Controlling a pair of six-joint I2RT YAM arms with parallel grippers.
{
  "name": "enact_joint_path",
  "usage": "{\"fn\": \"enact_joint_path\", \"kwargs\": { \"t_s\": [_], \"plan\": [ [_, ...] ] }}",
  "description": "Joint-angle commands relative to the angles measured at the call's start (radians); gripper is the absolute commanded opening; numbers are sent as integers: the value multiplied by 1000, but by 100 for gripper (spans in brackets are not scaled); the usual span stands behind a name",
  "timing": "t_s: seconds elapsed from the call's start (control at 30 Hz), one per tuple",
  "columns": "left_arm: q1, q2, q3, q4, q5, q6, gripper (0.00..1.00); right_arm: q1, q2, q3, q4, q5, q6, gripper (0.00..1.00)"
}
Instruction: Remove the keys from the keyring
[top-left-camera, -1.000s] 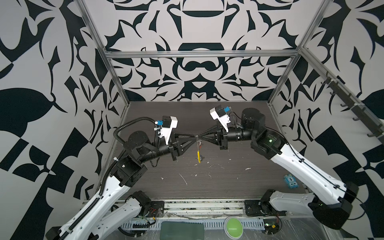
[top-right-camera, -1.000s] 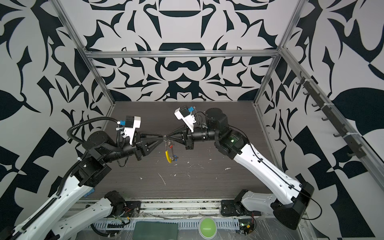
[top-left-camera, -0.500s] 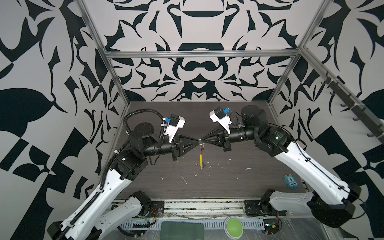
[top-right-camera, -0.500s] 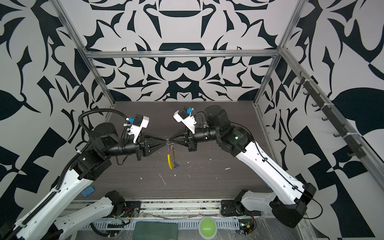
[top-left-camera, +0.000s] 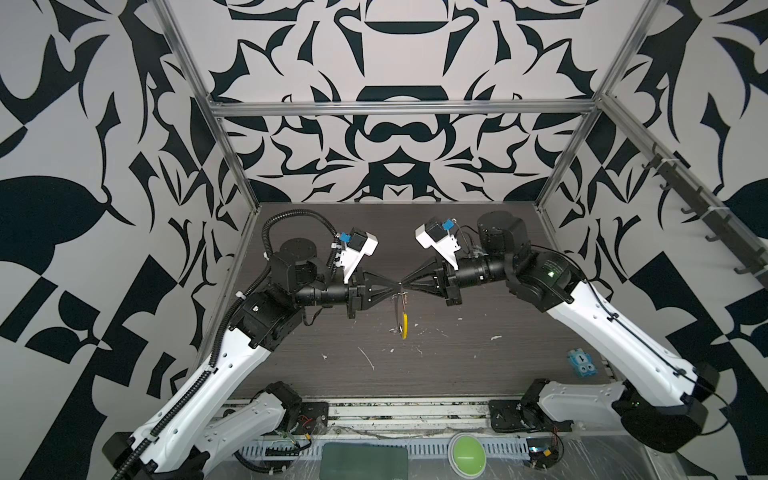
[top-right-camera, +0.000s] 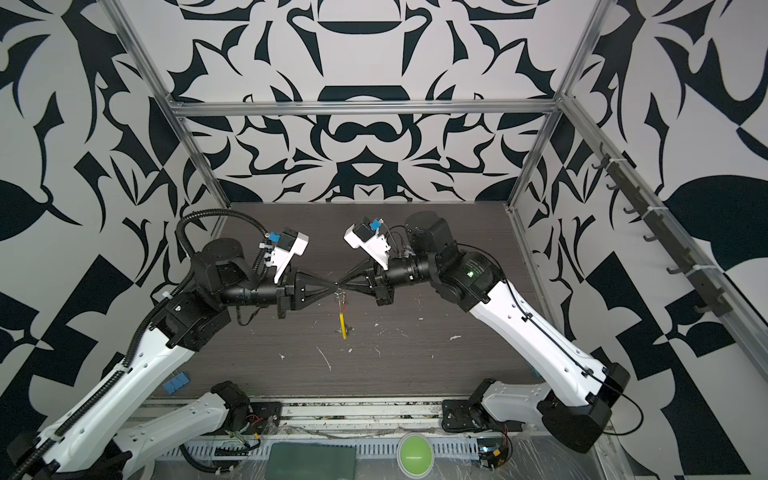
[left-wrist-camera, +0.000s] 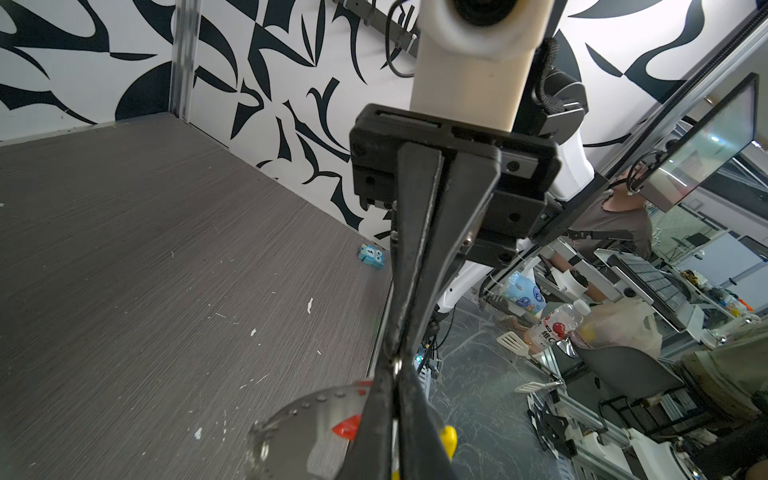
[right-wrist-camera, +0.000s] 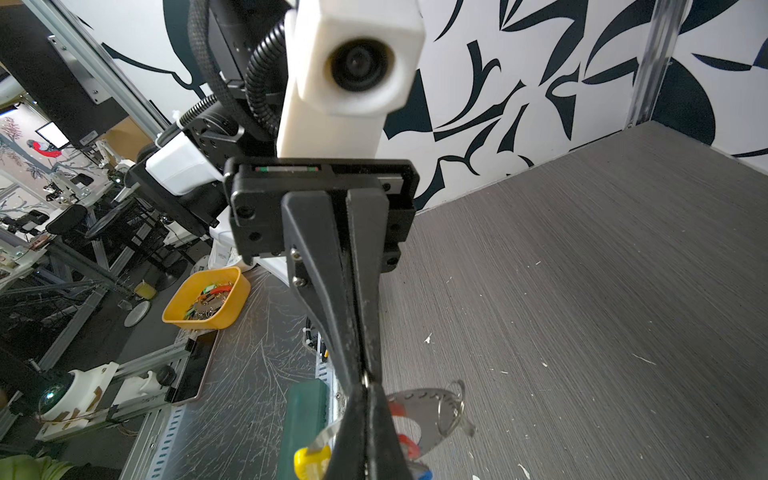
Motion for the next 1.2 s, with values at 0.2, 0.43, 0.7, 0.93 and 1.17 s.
{"fn": "enact_joint_path", "kwargs": {
  "t_s": [0.2,0.43,0.7,0.93,1.17],
  "plan": [
    [0,-7,3,61,34,-9,0,16,-6,36,55,22,2,0],
    [0,-77,-78,178,-61,-12,0,31,-90,-51,164,161,10,40],
    [0,-157,-176,373,-161,-68,0,91,-214,-279,406,318,16,48],
    [0,-167,-202,445,-165,-105,0,150,-206,-323,461,371,-14,51],
    [0,-175,-223,475,-151,-126,0,169,-182,-328,502,398,-22,50]
  ]
}}
